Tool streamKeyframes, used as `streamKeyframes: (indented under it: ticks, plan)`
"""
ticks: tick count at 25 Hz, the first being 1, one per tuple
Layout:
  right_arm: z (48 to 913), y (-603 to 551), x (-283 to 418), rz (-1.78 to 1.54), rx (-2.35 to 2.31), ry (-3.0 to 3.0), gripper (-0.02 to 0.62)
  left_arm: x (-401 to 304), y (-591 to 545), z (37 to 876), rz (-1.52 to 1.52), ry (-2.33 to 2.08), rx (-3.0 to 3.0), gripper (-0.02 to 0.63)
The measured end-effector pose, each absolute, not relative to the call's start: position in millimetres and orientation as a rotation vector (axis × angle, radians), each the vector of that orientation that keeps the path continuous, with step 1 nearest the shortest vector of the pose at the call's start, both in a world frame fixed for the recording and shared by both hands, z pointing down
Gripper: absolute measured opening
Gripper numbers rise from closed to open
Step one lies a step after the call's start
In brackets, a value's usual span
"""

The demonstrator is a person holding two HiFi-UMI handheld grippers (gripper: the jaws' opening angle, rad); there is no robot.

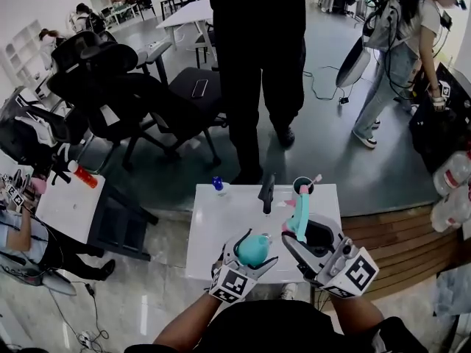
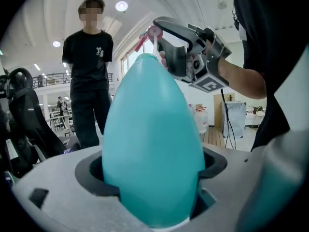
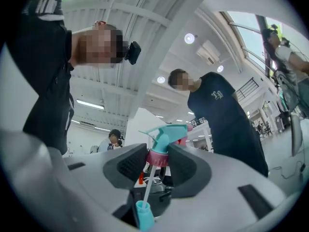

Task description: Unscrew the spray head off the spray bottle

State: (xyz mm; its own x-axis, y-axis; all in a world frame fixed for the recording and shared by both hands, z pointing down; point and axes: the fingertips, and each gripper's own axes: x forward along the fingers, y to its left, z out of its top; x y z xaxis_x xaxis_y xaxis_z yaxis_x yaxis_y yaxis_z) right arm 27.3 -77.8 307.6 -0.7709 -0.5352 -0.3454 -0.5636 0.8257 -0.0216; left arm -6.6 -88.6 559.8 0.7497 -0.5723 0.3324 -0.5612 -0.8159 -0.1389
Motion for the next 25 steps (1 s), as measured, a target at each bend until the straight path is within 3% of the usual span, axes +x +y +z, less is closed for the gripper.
streamKeyframes:
  ticks: [10, 25]
  plan:
    - [283.5, -87.3, 65.3, 0.276, -1.0, 2.615, 0.146, -45.4, -102.7, 560.8, -0.578, 1.105, -2.897, 0.471]
    - [361.7, -108.2, 64.6, 0.175, -1.179, 2.724, 0.144, -74.6, -135.8, 508.5, -0.433, 1.274, -2.785, 0.471]
